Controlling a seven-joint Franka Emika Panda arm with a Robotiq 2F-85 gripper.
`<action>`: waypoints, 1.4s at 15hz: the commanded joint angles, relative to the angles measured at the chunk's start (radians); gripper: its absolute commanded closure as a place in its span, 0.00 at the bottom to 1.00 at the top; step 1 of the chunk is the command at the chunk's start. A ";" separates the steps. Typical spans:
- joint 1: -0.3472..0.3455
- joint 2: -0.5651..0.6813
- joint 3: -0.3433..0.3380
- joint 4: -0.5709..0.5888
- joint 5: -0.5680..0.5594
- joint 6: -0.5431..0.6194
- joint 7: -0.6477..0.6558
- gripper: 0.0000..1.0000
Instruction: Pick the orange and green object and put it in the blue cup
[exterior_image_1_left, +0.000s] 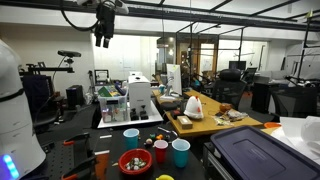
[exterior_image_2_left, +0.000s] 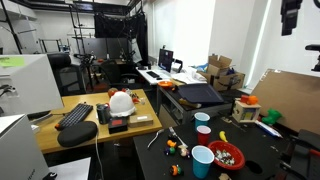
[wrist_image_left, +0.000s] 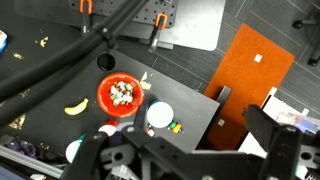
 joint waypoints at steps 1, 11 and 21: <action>-0.010 0.167 -0.015 0.106 -0.031 0.074 -0.076 0.00; 0.001 0.568 0.023 0.313 -0.077 0.315 -0.132 0.00; 0.043 0.896 0.071 0.453 -0.274 0.489 -0.127 0.00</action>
